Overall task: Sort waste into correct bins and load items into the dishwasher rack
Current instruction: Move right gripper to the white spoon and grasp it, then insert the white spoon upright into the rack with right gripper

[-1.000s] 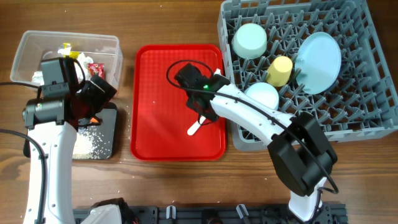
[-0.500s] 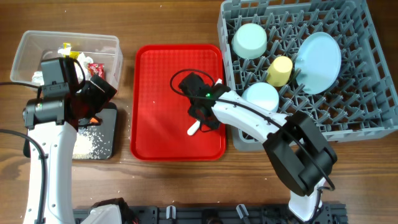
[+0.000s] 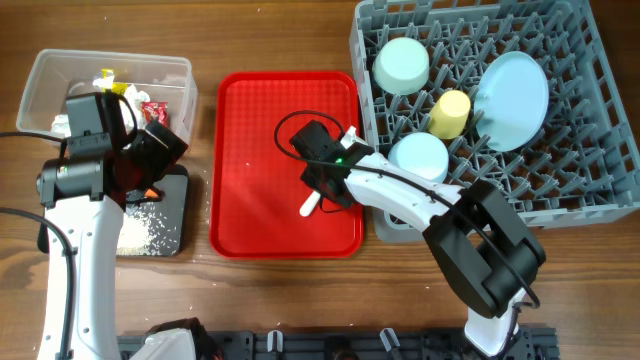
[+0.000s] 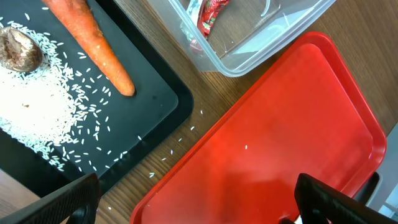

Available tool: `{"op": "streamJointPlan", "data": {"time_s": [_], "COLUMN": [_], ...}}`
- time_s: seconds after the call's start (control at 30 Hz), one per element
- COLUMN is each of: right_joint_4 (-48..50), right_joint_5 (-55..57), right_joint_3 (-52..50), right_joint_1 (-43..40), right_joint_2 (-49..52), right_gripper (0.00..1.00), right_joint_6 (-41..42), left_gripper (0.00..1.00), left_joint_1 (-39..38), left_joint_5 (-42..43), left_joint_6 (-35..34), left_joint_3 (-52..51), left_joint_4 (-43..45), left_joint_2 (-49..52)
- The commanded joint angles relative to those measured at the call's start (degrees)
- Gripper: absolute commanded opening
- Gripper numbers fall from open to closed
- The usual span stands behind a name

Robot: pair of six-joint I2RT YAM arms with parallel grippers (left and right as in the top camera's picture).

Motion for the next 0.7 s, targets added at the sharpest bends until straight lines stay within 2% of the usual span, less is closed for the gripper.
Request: {"op": "streamJointPlan", "data": {"time_s": [0.0, 0.07, 0.23, 0.27, 0.37, 0.57, 0.67], "right_joint_4": [0.94, 1.79, 1.88, 1.84, 1.75, 0.33, 0.11], "right_joint_5": [-1.46, -2.10, -2.75, -3.02, -3.76, -3.72, -3.52], "right_joint_3": [-2.05, -1.95, -1.84, -1.29, 1.46, 6.10, 6.10], "right_joint_1": [0.15, 0.15, 0.13, 0.13, 0.09, 0.07, -0.66], "right_joint_2": [2.05, 2.03, 1.95, 1.90, 0.76, -7.67, -14.21], "right_gripper": [0.14, 0.10, 0.09, 0.05, 0.04, 0.04, 0.04], "right_joint_6": [-2.99, -5.16, -6.36, -8.46, -16.72, -32.87, -46.45], "left_gripper": [1.00, 1.00, 1.00, 1.00, 1.00, 1.00, 1.00], "left_joint_1": [0.37, 0.37, 0.37, 0.37, 0.37, 0.37, 0.37], "left_joint_5": [-0.76, -0.76, -0.76, -0.76, -0.76, -0.76, -0.76], "left_joint_6": [0.22, 0.22, 0.22, 0.22, 0.22, 0.22, 0.22], "left_joint_3": [0.70, 0.70, 0.68, 0.68, 0.68, 0.68, 0.70], "left_joint_4": [-0.04, -0.04, -0.04, -0.04, -0.04, -0.04, -0.04], "left_joint_2": [-0.68, -0.68, -0.68, -0.68, -0.68, -0.68, -0.68]}}
